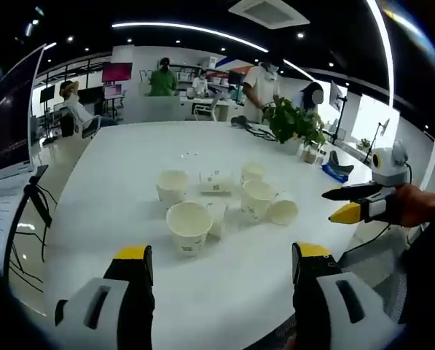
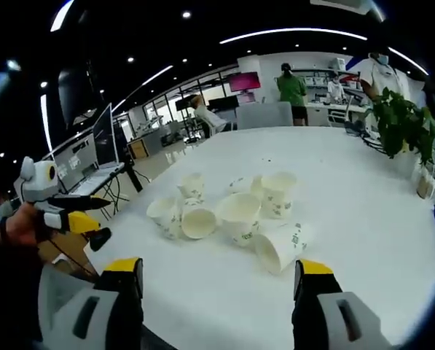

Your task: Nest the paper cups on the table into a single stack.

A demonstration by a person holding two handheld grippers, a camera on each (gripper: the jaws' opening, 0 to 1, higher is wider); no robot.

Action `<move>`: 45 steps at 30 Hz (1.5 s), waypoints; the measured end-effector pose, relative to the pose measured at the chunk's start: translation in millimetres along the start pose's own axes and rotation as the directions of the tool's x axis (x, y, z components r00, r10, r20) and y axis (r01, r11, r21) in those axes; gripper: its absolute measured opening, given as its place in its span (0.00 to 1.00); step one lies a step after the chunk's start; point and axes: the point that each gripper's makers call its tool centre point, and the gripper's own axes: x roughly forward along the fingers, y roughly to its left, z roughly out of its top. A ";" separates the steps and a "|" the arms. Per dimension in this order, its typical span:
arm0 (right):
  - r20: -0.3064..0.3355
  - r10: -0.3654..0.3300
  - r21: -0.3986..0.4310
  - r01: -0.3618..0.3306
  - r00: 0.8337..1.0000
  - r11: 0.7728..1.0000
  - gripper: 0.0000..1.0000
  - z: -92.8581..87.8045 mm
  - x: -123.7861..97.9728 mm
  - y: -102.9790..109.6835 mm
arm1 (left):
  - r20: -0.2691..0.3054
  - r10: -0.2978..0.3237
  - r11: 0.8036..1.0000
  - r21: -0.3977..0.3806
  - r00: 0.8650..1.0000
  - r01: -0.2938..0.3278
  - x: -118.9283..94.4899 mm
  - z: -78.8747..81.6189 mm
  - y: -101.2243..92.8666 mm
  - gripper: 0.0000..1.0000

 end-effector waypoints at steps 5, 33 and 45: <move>-0.004 -0.002 -0.001 0.002 1.000 1.000 0.86 -1.9 -1.2 1.1 | -0.002 -0.006 1.000 0.010 1.000 0.006 2.1 1.9 -4.6 0.78; -0.011 -0.017 0.000 0.017 1.000 1.000 0.83 -8.1 -0.2 5.0 | 0.005 0.015 1.000 -0.020 1.000 -0.015 -5.1 -5.9 5.1 0.77; -0.022 -0.022 0.000 0.022 0.999 1.000 0.81 -11.4 0.5 3.4 | -0.011 0.013 1.000 -0.018 1.000 -0.013 -7.4 -14.3 6.4 0.77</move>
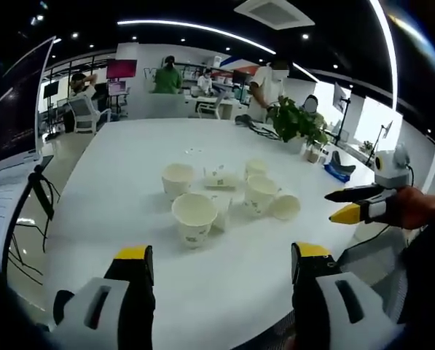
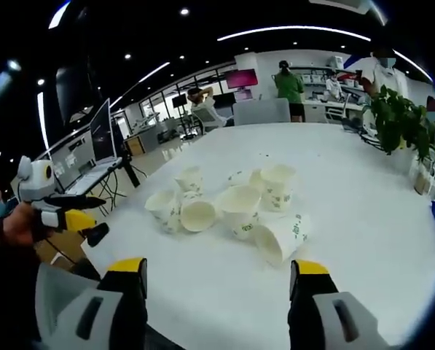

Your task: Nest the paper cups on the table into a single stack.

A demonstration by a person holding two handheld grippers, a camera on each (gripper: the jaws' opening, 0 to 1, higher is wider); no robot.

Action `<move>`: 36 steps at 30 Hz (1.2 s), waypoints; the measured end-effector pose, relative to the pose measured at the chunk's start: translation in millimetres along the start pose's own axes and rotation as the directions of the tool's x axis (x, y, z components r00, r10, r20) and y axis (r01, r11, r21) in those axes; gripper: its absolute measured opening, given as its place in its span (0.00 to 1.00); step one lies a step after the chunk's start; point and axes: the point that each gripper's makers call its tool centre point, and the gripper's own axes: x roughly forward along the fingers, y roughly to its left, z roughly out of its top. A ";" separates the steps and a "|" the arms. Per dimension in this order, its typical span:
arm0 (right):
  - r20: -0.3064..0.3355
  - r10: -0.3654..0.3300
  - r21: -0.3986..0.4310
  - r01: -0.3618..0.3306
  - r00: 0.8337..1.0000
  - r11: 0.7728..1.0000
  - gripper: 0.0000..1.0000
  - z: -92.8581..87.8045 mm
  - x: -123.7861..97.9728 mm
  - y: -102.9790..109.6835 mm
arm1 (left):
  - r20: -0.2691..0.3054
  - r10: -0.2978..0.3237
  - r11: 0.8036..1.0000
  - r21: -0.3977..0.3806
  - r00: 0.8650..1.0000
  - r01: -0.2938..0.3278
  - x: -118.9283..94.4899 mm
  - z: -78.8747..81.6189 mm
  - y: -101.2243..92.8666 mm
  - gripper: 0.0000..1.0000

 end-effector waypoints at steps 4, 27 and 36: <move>0.001 0.002 -0.007 -0.002 1.000 1.000 0.80 1.7 0.6 1.0 | -0.003 0.000 1.000 0.001 1.000 0.000 -0.2 -1.5 0.1 0.77; -0.028 0.019 -0.094 -0.022 0.999 0.995 0.75 32.1 44.6 -5.3 | -0.016 0.014 1.000 -0.012 1.000 -0.014 -10.9 -11.8 4.3 0.77; -0.030 0.015 -0.116 -0.018 0.999 0.993 0.75 52.4 80.9 -11.1 | -0.009 0.020 1.000 -0.023 1.000 -0.020 -11.5 -10.7 5.6 0.77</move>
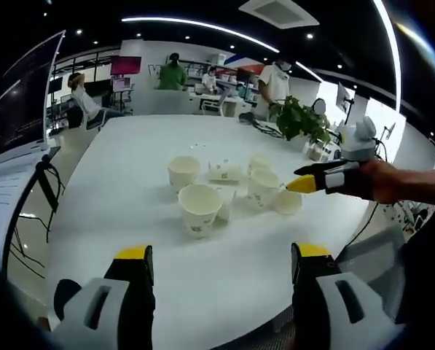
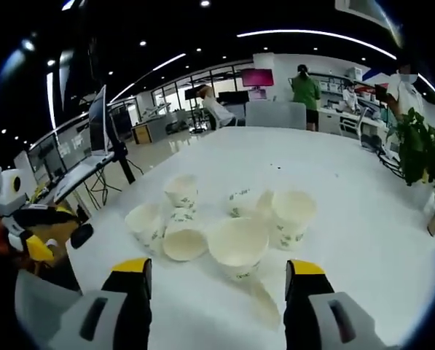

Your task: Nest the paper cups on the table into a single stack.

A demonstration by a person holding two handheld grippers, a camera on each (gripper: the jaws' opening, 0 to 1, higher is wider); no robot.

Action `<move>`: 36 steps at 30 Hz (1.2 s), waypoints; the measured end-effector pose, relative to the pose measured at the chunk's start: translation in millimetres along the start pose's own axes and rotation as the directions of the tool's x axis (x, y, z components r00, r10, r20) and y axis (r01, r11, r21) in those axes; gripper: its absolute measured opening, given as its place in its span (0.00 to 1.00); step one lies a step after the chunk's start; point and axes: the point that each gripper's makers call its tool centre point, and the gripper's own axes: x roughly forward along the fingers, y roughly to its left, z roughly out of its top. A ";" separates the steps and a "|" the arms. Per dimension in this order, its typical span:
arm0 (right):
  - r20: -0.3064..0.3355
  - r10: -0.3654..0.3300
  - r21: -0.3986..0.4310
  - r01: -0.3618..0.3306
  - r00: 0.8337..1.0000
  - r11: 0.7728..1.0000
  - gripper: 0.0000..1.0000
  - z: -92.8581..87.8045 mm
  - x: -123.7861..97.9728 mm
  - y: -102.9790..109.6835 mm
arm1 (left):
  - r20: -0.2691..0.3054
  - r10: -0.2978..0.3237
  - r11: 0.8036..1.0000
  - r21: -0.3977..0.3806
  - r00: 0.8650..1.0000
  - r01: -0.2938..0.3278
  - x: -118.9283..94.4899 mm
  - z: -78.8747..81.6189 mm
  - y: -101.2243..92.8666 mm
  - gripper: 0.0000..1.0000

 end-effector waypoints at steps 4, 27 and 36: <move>-0.027 -0.003 -0.018 0.003 1.000 1.000 0.75 -3.1 14.7 -8.6 | 0.002 0.005 1.000 -0.008 1.000 -0.005 0.2 0.3 2.3 0.77; -0.141 -0.047 -0.090 0.035 0.989 0.995 0.54 -17.9 64.3 -24.1 | -0.012 0.029 0.999 -0.037 1.000 -0.029 2.5 -5.3 15.8 0.75; -0.137 -0.046 -0.084 0.035 0.989 0.996 0.49 -16.0 61.2 -22.5 | -0.016 0.025 0.999 -0.035 1.000 -0.026 4.9 -5.8 14.8 0.75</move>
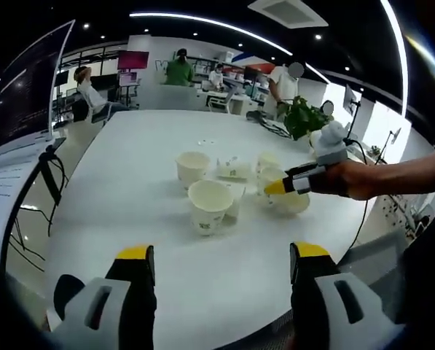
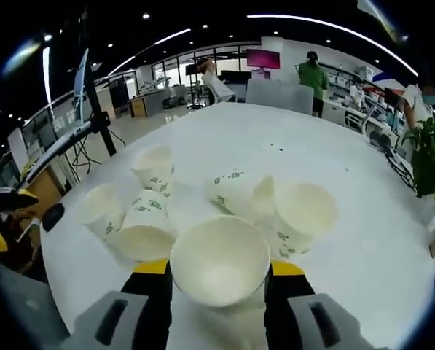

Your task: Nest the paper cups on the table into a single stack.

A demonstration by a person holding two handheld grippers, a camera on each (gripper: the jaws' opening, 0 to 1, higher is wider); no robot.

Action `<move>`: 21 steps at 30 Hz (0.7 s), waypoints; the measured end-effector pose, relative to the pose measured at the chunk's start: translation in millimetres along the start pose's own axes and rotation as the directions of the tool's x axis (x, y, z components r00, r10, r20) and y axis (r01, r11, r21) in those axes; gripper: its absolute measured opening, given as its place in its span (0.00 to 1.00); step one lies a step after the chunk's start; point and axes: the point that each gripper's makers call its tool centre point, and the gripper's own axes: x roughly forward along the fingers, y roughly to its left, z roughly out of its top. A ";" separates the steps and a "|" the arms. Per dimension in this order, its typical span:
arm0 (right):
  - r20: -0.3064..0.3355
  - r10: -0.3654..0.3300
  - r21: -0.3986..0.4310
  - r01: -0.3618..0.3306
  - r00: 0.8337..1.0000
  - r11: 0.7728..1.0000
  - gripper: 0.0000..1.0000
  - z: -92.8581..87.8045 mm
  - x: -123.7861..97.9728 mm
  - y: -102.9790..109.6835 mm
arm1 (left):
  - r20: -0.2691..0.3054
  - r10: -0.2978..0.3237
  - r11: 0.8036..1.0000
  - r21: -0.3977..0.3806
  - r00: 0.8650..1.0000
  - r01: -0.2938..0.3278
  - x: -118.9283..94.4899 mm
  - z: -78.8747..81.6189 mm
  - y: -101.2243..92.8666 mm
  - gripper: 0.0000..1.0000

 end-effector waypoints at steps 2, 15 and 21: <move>0.007 0.003 0.002 -0.003 1.000 1.000 0.49 2.6 -0.5 -1.6 | 0.000 -0.002 1.000 0.001 1.000 0.002 0.3 0.3 -0.6 0.75; 0.035 0.019 -0.012 -0.019 0.999 1.000 0.45 8.2 -4.9 8.7 | -0.005 -0.009 1.000 0.006 1.000 0.009 0.1 -1.0 -5.3 0.75; 0.053 0.045 -0.028 -0.044 0.998 0.999 0.44 10.4 -9.0 23.1 | -0.002 -0.011 1.000 0.010 1.000 0.011 -0.1 -0.5 -5.9 0.75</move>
